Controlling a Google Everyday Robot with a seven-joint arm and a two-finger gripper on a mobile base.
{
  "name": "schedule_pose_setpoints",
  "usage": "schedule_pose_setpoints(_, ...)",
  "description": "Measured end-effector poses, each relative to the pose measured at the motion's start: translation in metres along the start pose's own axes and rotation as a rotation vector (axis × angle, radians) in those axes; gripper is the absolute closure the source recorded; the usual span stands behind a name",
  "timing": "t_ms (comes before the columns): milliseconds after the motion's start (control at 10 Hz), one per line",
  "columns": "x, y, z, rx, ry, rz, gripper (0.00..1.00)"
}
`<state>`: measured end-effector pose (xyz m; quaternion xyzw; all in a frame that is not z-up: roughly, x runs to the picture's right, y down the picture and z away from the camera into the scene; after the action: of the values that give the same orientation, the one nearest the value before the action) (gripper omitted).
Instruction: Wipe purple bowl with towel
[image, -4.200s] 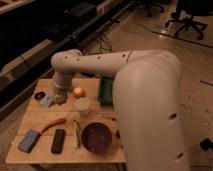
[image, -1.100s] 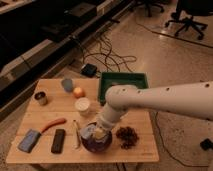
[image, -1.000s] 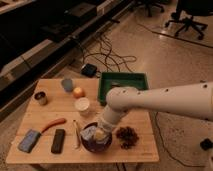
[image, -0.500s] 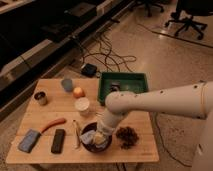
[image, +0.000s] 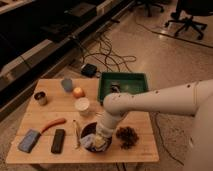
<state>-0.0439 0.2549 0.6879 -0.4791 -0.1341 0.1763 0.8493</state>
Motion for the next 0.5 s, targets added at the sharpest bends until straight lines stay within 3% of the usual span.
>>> schedule_pose_setpoints(500, 0.023, -0.003, -0.01, 0.022, 0.011, 0.058, 1.0)
